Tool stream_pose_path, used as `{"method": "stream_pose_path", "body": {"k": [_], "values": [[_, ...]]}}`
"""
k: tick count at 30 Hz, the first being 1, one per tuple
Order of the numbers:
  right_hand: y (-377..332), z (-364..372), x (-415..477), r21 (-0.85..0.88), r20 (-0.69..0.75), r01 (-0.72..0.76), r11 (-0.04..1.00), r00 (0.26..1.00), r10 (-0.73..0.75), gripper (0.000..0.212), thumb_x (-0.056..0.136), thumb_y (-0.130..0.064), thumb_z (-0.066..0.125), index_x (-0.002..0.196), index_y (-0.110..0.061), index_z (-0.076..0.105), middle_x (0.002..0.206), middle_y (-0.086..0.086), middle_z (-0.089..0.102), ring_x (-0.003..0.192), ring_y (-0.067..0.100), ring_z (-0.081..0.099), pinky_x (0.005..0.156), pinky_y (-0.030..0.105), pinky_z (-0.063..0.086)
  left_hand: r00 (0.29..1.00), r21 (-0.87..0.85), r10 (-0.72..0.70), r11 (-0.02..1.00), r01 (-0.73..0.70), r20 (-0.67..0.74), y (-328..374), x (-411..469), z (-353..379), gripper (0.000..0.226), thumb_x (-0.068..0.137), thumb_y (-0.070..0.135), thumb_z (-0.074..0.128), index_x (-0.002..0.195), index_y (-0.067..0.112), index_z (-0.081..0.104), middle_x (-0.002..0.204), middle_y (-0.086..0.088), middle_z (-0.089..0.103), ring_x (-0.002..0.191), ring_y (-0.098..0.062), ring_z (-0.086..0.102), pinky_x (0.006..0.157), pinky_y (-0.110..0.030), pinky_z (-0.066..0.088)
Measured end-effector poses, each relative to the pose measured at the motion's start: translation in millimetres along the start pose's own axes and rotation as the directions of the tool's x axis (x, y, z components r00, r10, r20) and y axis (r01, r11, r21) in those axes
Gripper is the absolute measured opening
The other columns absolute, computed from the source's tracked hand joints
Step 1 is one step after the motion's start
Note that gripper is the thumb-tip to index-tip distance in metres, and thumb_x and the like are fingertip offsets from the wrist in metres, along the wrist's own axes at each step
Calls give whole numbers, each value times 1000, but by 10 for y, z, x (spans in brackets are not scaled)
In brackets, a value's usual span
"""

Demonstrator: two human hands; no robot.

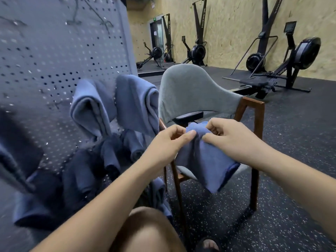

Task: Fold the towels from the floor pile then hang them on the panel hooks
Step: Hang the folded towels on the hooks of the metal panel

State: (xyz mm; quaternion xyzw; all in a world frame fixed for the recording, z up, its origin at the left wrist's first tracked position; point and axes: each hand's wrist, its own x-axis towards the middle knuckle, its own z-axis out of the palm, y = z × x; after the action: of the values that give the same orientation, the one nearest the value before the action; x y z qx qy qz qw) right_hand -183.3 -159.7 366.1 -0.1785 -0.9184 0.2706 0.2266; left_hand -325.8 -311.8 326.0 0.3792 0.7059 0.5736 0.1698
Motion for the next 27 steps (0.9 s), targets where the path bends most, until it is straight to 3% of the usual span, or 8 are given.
{"method": "stream_pose_path", "body": {"k": [3, 6, 9, 12, 16, 21, 25, 27], "values": [[-445, 98, -57, 27, 68, 96, 995, 993, -97, 10, 90, -30, 72, 82, -26, 68, 77, -7, 71, 77, 11, 65, 71, 34, 48, 1000, 7, -4, 1000, 4, 14, 151, -355, -420, 22, 99, 45, 73, 98, 24, 73, 85, 6, 73, 70, -5, 62, 61, -27, 47], [-867, 252, -69, 126, 140, 158, 979, 975, -175, 13, 91, -32, 73, 83, -22, 70, 73, -9, 71, 68, 5, 58, 63, 30, 41, 1000, 10, 2, 1000, -2, -28, 290, -692, -904, 30, 94, 47, 77, 97, 18, 69, 94, -8, 73, 86, -15, 63, 80, -42, 46], [-1250, 418, -11, 213, 190, 197, 957, 953, -238, 15, 91, -36, 75, 86, -22, 74, 74, -8, 71, 66, 3, 55, 64, 28, 41, 997, 93, -1, 996, 8, -80, 425, -991, -1340, 23, 97, 39, 78, 98, 17, 71, 99, -9, 77, 87, -14, 65, 82, -41, 47], [-1649, 591, 96, 290, 157, 237, 927, 944, -290, 16, 90, -38, 79, 90, -24, 75, 71, -12, 68, 68, 1, 58, 66, 26, 42, 986, 263, 62, 965, -19, -155, 599, -1143, -1793, 11, 97, 30, 79, 101, 20, 76, 97, -3, 81, 86, -11, 70, 84, -41, 55], [-2158, 777, 312, 343, 64, 288, 894, 943, -328, 21, 87, -38, 82, 93, -22, 69, 75, -12, 64, 72, 6, 58, 66, 28, 43, 970, 551, 135, 835, 0, -204, 956, -1162, -2345, 18, 89, 37, 83, 102, 26, 76, 93, 3, 82, 100, -23, 78, 93, -53, 62], [-2619, 904, 607, 269, 29, 323, 907, 939, -343, 19, 88, -38, 81, 92, -22, 72, 82, -8, 68, 78, 10, 64, 58, 26, 45, 972, 728, 52, 672, 135, -229, 1258, -955, -2907, 16, 88, 33, 86, 98, 30, 74, 91, 11, 81, 93, -16, 77, 88, -45, 62], [-2848, 1027, 845, 155, 11, 338, 928, 939, -344, 28, 94, -42, 75, 96, -14, 74, 85, 1, 71, 75, 17, 66, 57, 30, 52, 965, 756, 55, 633, 164, -256, 1201, -696, -3105, 16, 90, 27, 85, 101, 28, 73, 91, 7, 81, 80, -14, 71, 72, -35, 55], [-2918, 1113, 942, 95, -10, 334, 938, 942, -335, 32, 96, -44, 73, 91, -13, 72, 80, 1, 68, 70, 17, 63, 54, 27, 45, 956, 759, 68, 625, 182, -286, 1135, -572, -3161, 19, 89, 26, 86, 103, 28, 73, 94, 6, 81, 76, -11, 68, 71, -32, 52]]}}
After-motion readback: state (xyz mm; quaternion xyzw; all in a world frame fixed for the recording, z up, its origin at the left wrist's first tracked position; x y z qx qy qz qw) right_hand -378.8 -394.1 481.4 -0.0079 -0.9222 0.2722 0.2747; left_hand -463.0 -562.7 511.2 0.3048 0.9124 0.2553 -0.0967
